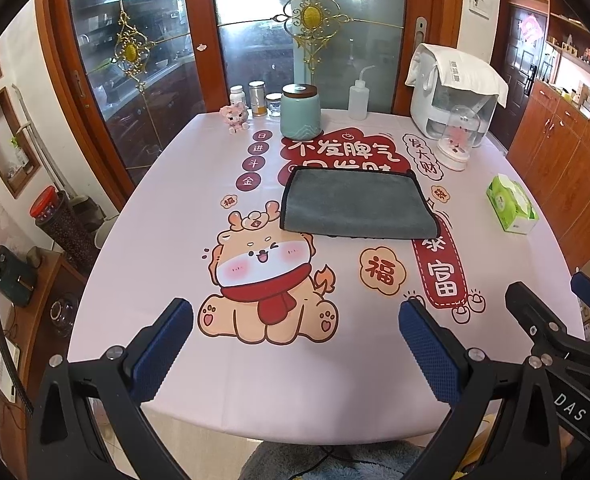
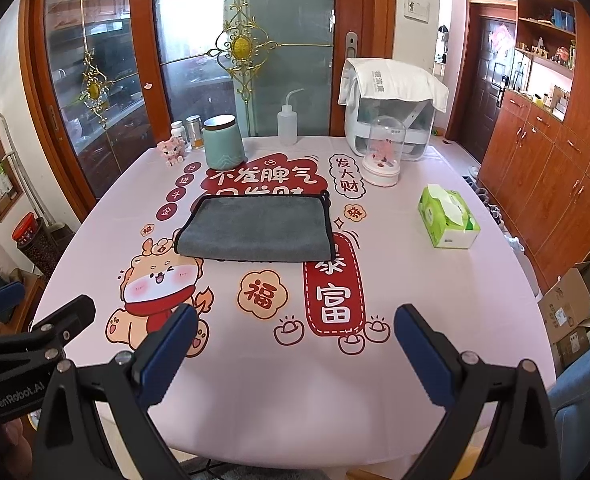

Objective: Fold towel

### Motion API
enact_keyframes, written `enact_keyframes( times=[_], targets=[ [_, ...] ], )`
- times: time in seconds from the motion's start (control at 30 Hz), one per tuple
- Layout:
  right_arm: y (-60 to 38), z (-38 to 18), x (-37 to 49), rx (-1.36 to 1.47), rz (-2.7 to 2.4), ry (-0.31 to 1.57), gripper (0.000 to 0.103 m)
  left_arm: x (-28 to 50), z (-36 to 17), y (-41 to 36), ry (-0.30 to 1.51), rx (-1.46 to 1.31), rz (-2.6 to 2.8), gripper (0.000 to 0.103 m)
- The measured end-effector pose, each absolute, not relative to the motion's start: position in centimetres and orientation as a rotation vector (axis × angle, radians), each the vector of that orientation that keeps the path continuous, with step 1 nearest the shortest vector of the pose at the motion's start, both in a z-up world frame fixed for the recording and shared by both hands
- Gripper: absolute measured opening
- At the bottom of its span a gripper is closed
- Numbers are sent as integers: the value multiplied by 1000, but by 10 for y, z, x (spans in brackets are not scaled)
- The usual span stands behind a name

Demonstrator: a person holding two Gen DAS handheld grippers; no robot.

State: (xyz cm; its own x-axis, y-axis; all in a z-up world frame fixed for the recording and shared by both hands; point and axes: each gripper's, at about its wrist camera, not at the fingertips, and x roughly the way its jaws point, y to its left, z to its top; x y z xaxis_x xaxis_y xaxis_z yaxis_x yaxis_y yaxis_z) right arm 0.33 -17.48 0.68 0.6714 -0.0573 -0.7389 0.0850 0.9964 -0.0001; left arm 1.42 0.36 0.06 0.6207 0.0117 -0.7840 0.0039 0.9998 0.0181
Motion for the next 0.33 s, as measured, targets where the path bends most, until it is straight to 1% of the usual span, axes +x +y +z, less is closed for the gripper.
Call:
enact_keyframes(
  times=[0.33],
  targets=[
    [-173,3,3,34,-80,836,99,14,-3,4,908,22,3,102]
  ],
)
